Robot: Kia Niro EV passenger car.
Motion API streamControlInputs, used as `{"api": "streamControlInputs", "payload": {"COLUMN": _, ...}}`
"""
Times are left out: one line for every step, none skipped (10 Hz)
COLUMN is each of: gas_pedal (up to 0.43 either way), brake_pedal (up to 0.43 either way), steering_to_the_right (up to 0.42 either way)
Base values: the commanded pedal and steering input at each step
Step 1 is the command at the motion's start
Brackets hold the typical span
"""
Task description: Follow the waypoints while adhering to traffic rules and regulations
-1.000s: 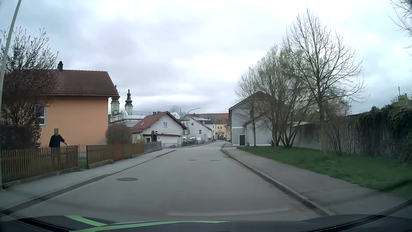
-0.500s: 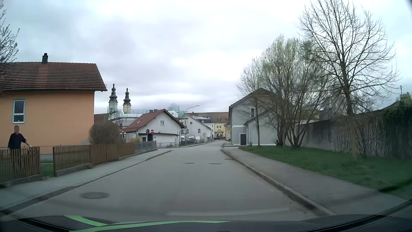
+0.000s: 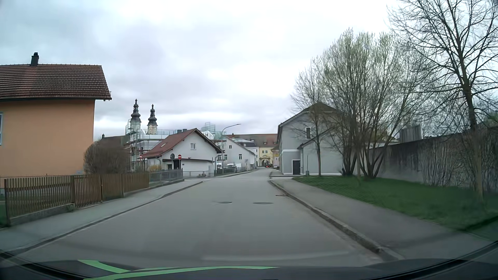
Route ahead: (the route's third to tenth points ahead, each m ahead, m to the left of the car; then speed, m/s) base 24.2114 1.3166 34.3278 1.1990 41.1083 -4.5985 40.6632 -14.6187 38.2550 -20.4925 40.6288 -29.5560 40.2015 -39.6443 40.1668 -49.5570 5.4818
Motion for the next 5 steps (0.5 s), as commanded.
{"api": "streamControlInputs", "payload": {"gas_pedal": 0.039, "brake_pedal": 0.0, "steering_to_the_right": 0.001}}
{"api": "streamControlInputs", "payload": {"gas_pedal": 0.039, "brake_pedal": 0.0, "steering_to_the_right": 0.001}}
{"api": "streamControlInputs", "payload": {"gas_pedal": 0.039, "brake_pedal": 0.0, "steering_to_the_right": 0.0}}
{"api": "streamControlInputs", "payload": {"gas_pedal": 0.039, "brake_pedal": 0.0, "steering_to_the_right": 0.0}}
{"api": "streamControlInputs", "payload": {"gas_pedal": 0.039, "brake_pedal": 0.0, "steering_to_the_right": 0.0}}
